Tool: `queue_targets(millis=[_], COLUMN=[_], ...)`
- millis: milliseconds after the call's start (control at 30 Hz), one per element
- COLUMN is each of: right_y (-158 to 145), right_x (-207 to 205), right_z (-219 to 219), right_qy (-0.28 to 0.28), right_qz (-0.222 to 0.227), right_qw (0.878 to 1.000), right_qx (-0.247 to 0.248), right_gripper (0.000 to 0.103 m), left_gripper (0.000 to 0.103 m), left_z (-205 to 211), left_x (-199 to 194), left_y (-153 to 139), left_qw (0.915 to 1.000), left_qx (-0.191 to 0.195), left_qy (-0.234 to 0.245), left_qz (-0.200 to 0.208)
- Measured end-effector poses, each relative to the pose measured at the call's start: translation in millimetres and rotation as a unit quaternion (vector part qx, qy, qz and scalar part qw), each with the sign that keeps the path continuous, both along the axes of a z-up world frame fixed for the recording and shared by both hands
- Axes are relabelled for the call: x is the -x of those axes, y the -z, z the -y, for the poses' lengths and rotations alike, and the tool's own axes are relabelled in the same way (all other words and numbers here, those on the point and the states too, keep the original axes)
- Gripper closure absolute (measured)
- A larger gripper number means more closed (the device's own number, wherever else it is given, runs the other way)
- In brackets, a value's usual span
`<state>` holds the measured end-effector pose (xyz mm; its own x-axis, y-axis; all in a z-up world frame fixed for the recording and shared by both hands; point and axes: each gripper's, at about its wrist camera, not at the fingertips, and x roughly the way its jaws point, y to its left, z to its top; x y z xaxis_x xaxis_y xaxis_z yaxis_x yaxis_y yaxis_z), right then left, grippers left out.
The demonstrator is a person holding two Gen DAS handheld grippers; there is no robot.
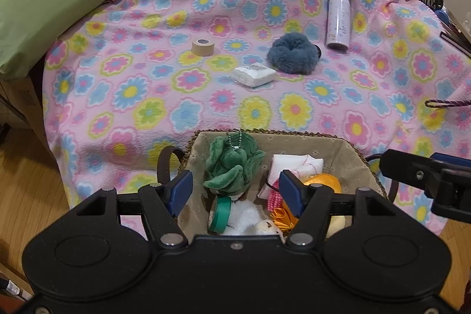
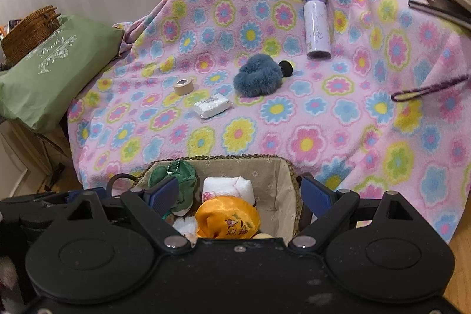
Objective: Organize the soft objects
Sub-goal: 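Withdraw both tools toward the blue fluffy scrunchie and white packet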
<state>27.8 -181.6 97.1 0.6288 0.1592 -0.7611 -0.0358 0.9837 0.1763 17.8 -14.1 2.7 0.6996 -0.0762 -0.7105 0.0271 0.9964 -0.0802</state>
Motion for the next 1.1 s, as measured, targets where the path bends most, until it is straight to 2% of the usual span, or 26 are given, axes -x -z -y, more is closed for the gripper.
queue_targets(millis=[133,433,800,967,1100], right_y=[0,1,26,44,58], right_x=[-6,-50,-127,-160,-181], right_z=[-3,7,18,24,27], right_qy=[-0.014,-0.039,-0.058,-0.046,-0.039], right_qz=[0.012,0.039,0.073,0.056,0.044], right_qw=[0.999,0.996,0.990,0.991,0.992], right_qx=[0.027,0.064,0.108,0.110,0.114], right_gripper=[0.012,0.009,0.009,0.009,0.009], left_gripper=[0.042,0.036,0.036,0.035,0.036], left_z=[-3,-5,0,9,13], left_x=[-7,-51,-118,-145,-163], left_y=[-2,-15,-7,9,18], left_qw=[0.9999,0.9961,0.9942,0.9913,0.9920], left_qx=[-0.014,-0.082,-0.097,-0.119,-0.108], left_qy=[0.000,0.020,0.044,0.056,0.061], left_qz=[0.001,0.027,0.009,-0.008,-0.025])
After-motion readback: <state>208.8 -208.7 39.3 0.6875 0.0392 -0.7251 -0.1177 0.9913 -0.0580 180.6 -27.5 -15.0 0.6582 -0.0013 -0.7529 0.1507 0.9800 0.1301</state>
